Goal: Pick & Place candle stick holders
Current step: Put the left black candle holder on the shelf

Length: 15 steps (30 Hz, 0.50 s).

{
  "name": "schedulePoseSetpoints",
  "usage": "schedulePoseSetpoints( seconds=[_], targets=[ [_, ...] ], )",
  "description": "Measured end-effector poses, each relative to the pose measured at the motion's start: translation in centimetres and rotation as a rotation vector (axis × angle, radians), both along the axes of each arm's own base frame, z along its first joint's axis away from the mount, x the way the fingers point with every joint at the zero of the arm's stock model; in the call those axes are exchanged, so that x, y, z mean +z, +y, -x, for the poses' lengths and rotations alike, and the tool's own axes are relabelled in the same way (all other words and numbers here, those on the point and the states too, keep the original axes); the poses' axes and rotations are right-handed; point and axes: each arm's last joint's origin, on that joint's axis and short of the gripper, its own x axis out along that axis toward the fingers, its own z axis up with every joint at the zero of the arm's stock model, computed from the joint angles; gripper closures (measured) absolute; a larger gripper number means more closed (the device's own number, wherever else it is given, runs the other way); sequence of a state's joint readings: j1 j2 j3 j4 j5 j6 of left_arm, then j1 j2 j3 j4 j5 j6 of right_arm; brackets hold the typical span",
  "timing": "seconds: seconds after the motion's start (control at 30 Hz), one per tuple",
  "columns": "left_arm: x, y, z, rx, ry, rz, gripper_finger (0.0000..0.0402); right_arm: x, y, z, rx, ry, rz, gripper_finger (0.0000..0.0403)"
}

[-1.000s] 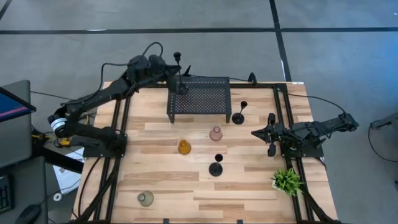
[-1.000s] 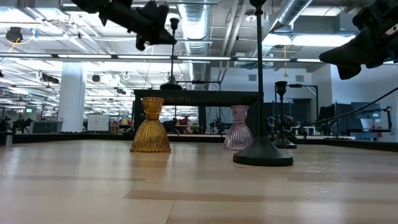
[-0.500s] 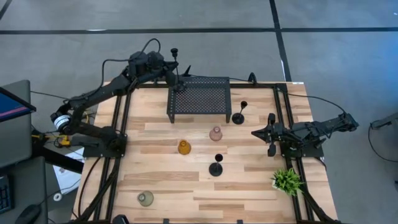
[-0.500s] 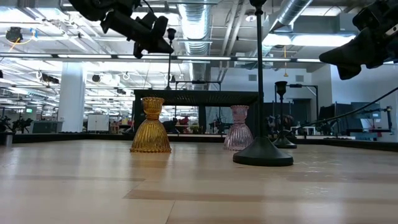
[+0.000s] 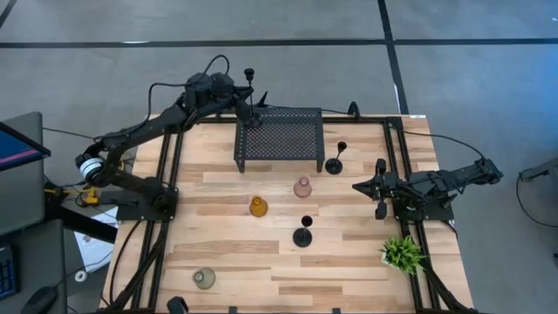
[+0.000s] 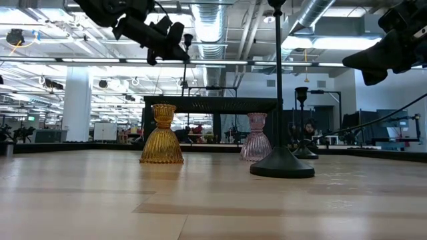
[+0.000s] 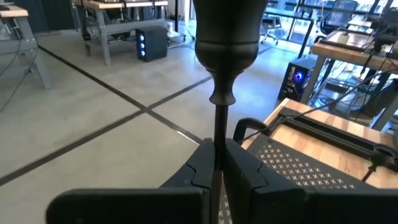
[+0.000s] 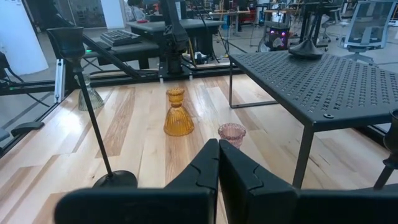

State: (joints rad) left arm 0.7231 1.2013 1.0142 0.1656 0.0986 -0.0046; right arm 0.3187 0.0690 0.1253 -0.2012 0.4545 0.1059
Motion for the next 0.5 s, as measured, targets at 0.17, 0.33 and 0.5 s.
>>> schedulePoseSetpoints(
  seconds=[0.17,0.33,0.5],
  targets=[
    [-0.22,0.36,-0.44,-0.008,-0.008,-0.007,0.0386,-0.01,0.0,0.0,0.0,0.0,0.0,0.0402],
    [-0.2,0.28,-0.35,-0.008,-0.008,0.0,0.0371,-0.02,0.0,0.0,0.0,0.001,0.0,0.0402],
    [-0.73,0.32,-0.39,-0.006,0.008,0.043,0.0345,-0.03,0.0,0.0,0.0,0.003,0.001,0.0402]
  ],
)
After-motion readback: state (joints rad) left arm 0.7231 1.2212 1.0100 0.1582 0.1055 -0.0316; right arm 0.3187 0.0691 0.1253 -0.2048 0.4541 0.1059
